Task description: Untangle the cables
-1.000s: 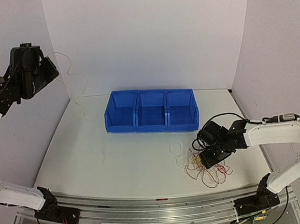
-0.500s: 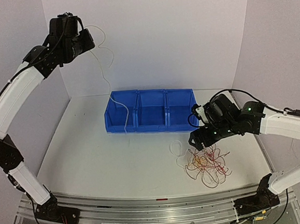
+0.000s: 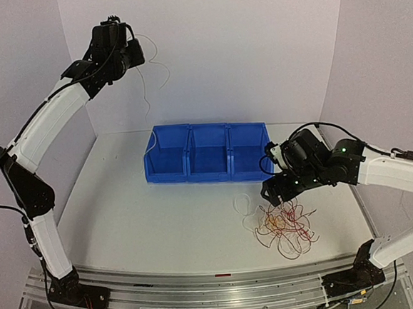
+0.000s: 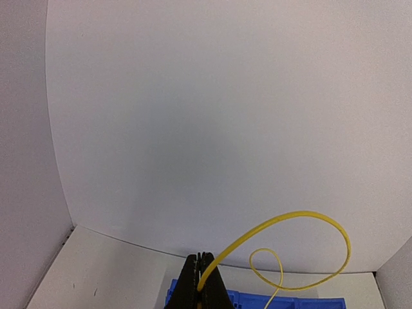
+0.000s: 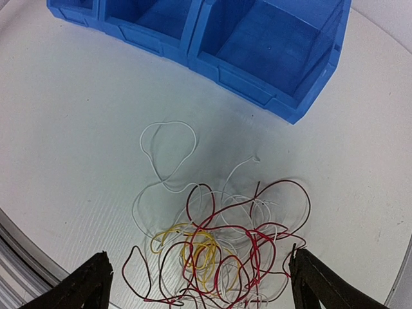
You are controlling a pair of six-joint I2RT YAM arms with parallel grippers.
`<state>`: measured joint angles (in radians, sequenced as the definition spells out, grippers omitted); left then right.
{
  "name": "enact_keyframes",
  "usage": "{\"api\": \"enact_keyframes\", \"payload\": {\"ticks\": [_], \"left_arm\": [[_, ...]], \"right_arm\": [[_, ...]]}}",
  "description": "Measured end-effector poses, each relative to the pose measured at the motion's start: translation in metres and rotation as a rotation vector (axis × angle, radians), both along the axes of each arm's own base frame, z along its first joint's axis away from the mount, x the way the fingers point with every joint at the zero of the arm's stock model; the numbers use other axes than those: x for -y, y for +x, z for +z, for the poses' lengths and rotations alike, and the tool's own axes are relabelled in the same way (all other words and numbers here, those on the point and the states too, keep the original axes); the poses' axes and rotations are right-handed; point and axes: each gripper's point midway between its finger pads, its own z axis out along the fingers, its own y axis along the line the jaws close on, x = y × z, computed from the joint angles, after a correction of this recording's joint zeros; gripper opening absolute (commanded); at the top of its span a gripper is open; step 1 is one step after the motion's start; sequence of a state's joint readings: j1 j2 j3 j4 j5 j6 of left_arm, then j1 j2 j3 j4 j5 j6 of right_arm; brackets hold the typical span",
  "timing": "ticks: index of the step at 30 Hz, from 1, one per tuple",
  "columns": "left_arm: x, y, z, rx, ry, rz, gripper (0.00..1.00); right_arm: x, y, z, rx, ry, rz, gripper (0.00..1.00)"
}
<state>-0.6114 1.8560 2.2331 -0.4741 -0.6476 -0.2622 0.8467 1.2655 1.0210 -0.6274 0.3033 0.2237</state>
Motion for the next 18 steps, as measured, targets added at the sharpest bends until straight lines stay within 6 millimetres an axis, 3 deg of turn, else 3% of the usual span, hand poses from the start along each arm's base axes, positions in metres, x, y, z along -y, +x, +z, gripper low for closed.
{"api": "enact_keyframes", "payload": {"ticks": [4,8,18], "left_arm": [[-0.018,0.019,0.007,0.021,-0.024,0.028,0.0],[-0.028,0.024,0.015,0.041,-0.037,0.034,0.0],[-0.003,0.015,0.045,0.115,-0.081,-0.123,0.0]], "right_arm": [[0.003,0.002,0.0,0.012,-0.014,-0.01,0.93],[0.006,0.004,0.001,0.026,-0.029,-0.02,0.93],[0.009,0.008,0.0,0.044,-0.059,-0.021,0.93]]}}
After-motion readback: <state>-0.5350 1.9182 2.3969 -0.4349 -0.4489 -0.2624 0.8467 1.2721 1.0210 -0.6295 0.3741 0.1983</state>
